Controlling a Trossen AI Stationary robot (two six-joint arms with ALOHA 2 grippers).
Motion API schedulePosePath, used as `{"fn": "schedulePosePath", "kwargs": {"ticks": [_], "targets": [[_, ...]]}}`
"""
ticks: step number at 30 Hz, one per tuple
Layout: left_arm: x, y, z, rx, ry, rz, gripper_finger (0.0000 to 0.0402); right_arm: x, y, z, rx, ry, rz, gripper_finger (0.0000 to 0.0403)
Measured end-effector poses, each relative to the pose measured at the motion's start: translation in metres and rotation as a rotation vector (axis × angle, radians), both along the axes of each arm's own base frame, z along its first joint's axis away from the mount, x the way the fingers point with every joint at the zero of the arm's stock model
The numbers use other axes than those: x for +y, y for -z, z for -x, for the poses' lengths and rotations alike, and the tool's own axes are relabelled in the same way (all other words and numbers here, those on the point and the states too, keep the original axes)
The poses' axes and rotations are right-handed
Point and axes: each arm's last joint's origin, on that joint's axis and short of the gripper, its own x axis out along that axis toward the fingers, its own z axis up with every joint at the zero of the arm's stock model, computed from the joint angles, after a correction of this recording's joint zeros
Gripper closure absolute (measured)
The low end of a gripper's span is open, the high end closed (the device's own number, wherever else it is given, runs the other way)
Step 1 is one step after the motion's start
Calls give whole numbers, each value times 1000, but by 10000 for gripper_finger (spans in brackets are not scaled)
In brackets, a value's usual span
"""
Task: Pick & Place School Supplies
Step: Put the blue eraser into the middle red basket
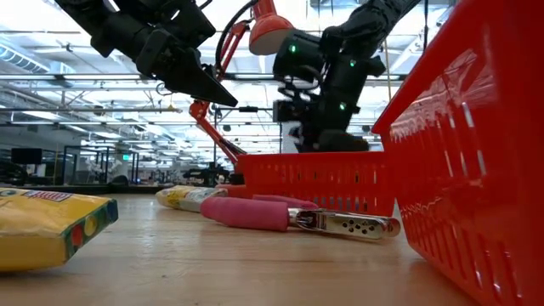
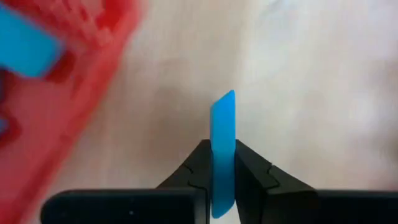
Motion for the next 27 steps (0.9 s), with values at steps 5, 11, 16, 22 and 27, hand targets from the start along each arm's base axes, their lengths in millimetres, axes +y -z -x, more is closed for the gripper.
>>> {"fn": "schedulePosePath", "kwargs": {"ticks": [5,11,16,22,27], "targets": [[0,0,0,0,0,0,204,1,-14,3,-34,19,18,377],[0,0,0,1,1,-1,204,11,-42,15,-57,44,100,377],[1,0,0,-3,0,-6,204,28,-71,27,-127,65,22,377],[1,0,0,-4,1,-6,204,66,-81,29,-190,1,-191,377],[1,0,0,-4,2,-7,204,88,-63,24,-136,-6,-216,377]]}}
